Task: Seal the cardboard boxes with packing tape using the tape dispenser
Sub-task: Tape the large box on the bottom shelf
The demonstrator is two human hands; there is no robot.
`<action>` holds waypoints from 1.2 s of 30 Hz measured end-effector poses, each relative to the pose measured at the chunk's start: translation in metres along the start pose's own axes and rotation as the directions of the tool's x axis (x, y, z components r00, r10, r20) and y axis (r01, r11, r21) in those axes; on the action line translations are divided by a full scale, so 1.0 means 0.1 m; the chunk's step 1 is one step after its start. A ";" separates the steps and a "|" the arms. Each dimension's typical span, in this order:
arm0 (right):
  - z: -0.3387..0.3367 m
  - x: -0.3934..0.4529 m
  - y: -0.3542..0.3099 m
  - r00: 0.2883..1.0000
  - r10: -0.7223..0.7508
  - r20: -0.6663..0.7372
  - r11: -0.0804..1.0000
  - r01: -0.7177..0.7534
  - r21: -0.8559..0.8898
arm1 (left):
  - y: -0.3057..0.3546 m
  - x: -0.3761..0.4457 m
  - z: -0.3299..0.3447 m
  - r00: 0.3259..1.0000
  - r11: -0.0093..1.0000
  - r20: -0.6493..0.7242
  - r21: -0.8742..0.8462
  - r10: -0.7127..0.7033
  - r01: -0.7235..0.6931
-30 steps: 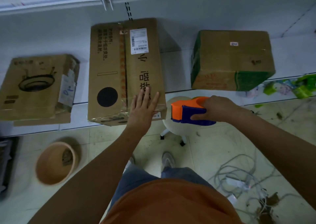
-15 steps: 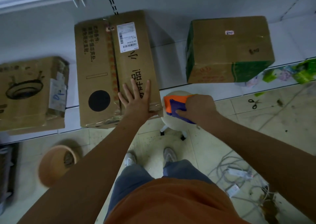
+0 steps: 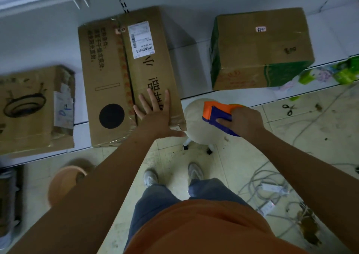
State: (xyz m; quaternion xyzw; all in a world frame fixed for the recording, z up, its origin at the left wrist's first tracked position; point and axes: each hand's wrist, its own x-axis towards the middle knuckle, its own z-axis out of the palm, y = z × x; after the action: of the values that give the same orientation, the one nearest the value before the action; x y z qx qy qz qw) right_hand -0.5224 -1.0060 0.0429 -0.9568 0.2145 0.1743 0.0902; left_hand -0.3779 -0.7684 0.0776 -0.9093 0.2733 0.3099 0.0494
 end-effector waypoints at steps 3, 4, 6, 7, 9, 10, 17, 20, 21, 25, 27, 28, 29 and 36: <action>0.02 -0.09 0.00 0.999 0.031 -0.020 0.998 -0.029 0.060 | 0.04 0.04 -0.13 0.994 0.992 0.106 -0.119 -0.025 0.038; 0.04 -0.11 0.02 0.999 0.038 -0.020 0.996 -0.036 0.078 | 0.07 0.04 -0.13 0.993 0.986 0.104 -0.155 -0.046 0.062; 0.07 -0.15 0.03 0.997 0.064 -0.037 0.992 -0.060 0.109 | 0.15 0.08 -0.09 0.993 0.975 0.074 -0.195 -0.094 0.107; 0.07 -0.18 0.03 0.996 0.075 -0.048 0.990 -0.069 0.119 | 0.20 0.10 -0.07 0.990 0.968 0.065 -0.210 -0.127 0.138; 0.10 -0.25 0.06 0.993 0.098 -0.072 0.986 -0.087 0.146 | 0.31 0.17 -0.05 0.974 0.942 0.060 -0.248 -0.217 0.225; 0.11 -0.29 0.07 0.990 0.113 -0.083 0.982 -0.098 0.162 | 0.38 0.21 -0.03 0.963 0.926 0.055 -0.263 -0.264 0.269; 0.05 -0.53 0.11 0.969 0.229 -0.094 0.948 -0.201 0.246 | 0.65 0.40 0.05 0.874 0.853 -0.128 -0.320 -0.469 0.412; 0.00 -0.60 0.08 0.965 0.234 -0.114 0.928 -0.187 0.323 | 0.65 0.49 -0.05 0.882 0.854 -0.089 -0.310 -0.464 0.418; -0.02 -0.62 0.07 0.963 0.238 -0.124 0.917 -0.180 0.357 | 0.64 0.51 -0.09 0.889 0.860 -0.088 -0.312 -0.450 0.405; -0.08 -0.73 -0.01 0.953 0.262 -0.149 0.840 -0.150 0.522 | 0.58 0.47 -0.17 0.914 0.881 -0.058 -0.300 -0.401 0.367; -0.13 -0.79 -0.03 0.947 0.264 -0.185 0.786 -0.099 0.611 | 0.45 0.40 -0.21 0.949 0.909 -0.047 -0.308 -0.310 0.282; -0.18 -0.82 -0.04 0.945 0.259 -0.200 0.765 -0.074 0.640 | 0.37 0.36 -0.26 0.964 0.915 -0.039 -0.326 -0.264 0.237; -0.23 -0.85 -0.06 0.946 0.248 -0.209 0.752 -0.052 0.657 | 0.28 0.31 -0.31 0.975 0.911 -0.036 -0.365 -0.220 0.192; -0.56 -0.81 -0.32 0.965 0.104 -0.241 0.749 0.083 0.657 | 0.02 -0.24 -0.87 0.994 0.660 -0.093 -0.750 -0.049 -0.038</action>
State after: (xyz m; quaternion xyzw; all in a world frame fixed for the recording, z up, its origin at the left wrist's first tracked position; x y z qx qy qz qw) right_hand -0.5605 -0.9602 0.1279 -0.8757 0.2775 -0.0406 0.3931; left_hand -0.3476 -0.7815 0.1616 -0.8645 0.1206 0.3466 -0.3434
